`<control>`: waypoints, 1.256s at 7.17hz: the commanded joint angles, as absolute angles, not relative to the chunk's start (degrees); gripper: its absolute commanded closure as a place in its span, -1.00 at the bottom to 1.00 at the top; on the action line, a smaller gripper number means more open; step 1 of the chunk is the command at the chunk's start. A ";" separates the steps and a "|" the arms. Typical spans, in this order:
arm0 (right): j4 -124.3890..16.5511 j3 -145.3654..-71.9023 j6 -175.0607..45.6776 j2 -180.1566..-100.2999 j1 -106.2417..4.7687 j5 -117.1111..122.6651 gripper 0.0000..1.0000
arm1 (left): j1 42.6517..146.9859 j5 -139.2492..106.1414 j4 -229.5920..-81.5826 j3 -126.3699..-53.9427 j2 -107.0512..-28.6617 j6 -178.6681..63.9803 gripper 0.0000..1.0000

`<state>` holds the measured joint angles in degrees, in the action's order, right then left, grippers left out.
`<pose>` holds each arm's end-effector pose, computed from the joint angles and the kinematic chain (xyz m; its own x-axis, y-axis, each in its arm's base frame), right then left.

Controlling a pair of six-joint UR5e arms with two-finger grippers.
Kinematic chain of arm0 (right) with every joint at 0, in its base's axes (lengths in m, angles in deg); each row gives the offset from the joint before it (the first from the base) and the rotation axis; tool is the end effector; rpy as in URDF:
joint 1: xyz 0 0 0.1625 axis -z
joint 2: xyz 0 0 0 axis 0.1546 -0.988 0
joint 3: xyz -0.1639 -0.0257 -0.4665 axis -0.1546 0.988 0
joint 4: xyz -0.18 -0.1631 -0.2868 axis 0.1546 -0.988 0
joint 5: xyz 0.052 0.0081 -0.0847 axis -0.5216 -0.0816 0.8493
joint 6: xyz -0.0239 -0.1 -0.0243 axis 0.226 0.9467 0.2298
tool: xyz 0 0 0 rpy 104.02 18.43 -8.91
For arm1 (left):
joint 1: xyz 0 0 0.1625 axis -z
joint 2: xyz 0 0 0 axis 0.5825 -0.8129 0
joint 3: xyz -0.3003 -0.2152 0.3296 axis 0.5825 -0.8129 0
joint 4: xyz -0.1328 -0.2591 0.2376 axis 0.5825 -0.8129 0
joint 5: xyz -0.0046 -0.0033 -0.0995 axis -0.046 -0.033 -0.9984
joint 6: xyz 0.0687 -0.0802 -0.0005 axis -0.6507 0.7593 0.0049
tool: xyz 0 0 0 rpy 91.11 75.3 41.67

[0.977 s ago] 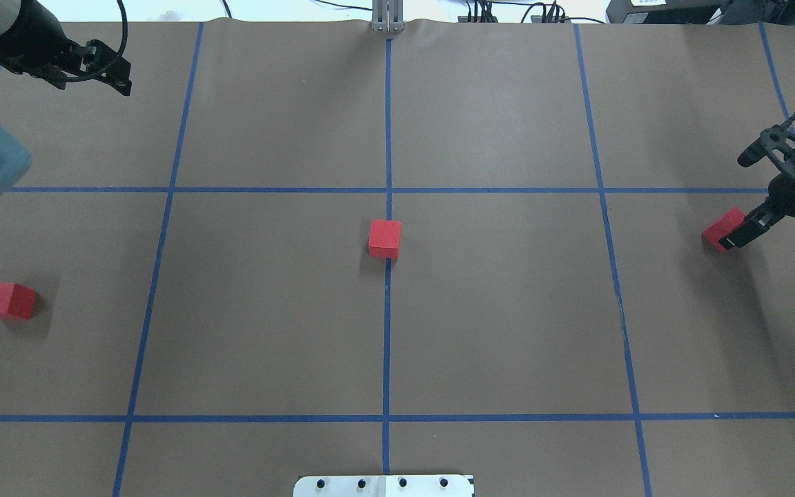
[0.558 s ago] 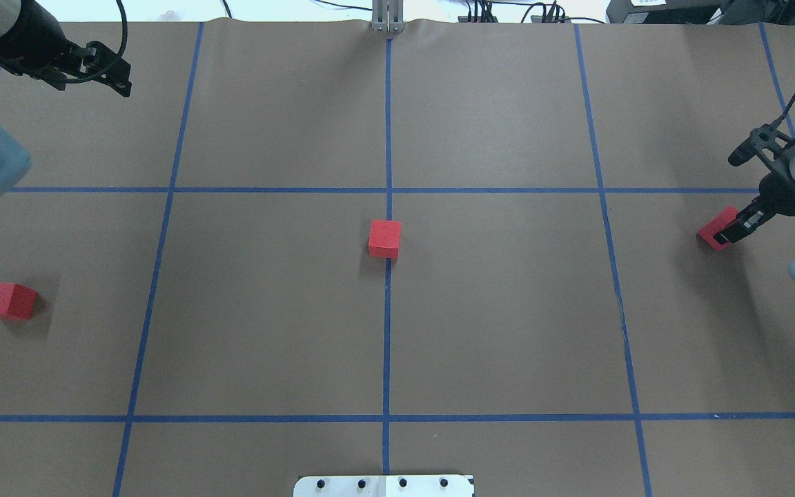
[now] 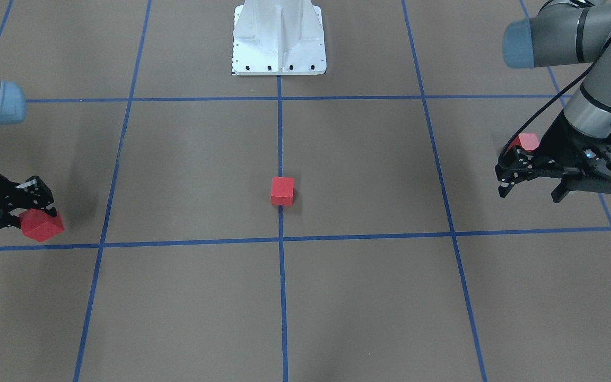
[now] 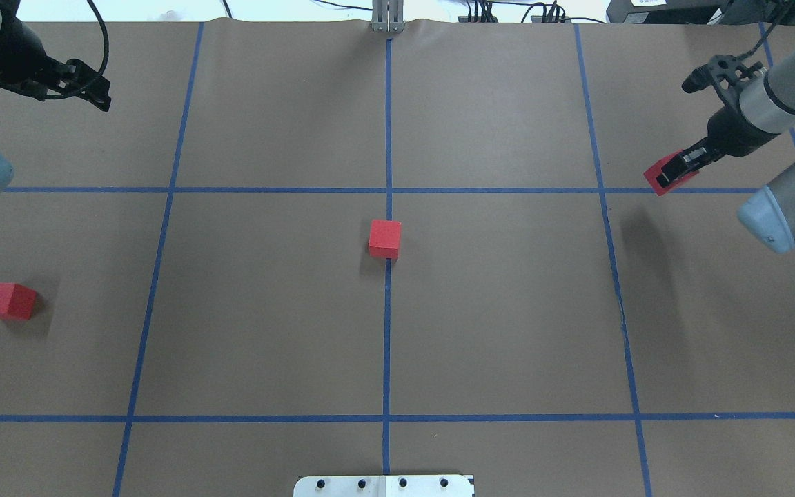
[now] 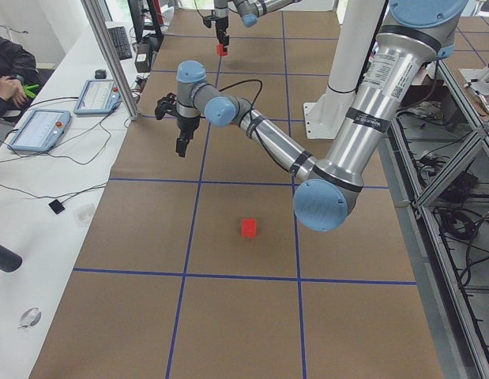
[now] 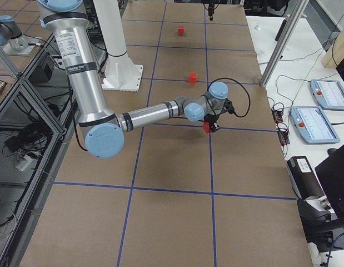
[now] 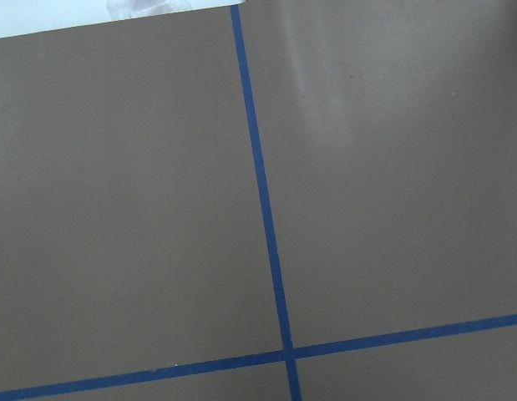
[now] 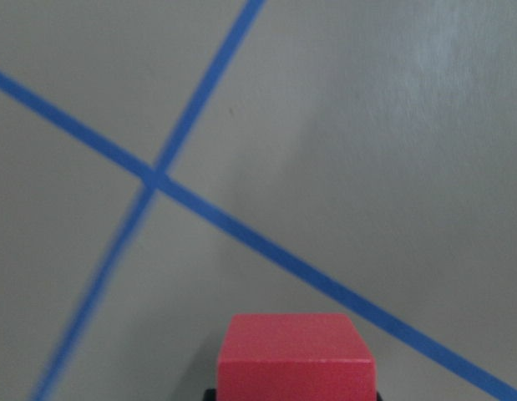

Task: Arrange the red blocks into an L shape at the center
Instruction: 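Lift the cube and carry it with the right gripper toward the center cube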

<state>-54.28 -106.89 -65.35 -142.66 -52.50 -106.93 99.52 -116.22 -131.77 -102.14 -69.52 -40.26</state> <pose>-0.2375 -0.5643 0.5334 0.5726 -0.4160 0.7064 0.2489 0.9092 0.3337 0.1952 -0.5769 0.4393 0.7230 0.1763 -0.6679 0.0333 0.9569 0.2886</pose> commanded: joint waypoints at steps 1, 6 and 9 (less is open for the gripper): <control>-71.49 -116.31 -71.99 -135.13 -48.52 -106.57 1.00 | 100.92 -116.22 -137.10 -100.36 -65.67 -42.98 -0.99; -71.57 -118.47 -112.92 -121.51 -24.81 -92.55 1.00 | 104.70 -117.10 -137.22 -97.72 -64.17 -49.65 -0.99; -71.48 -108.56 -119.47 -113.58 -18.36 -85.13 1.00 | 106.37 -121.14 -137.22 -97.54 -64.17 -49.66 -0.99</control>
<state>-71.57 -112.37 -117.86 -116.08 -20.48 -87.68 105.88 -119.80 -137.21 -97.66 -64.18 -49.55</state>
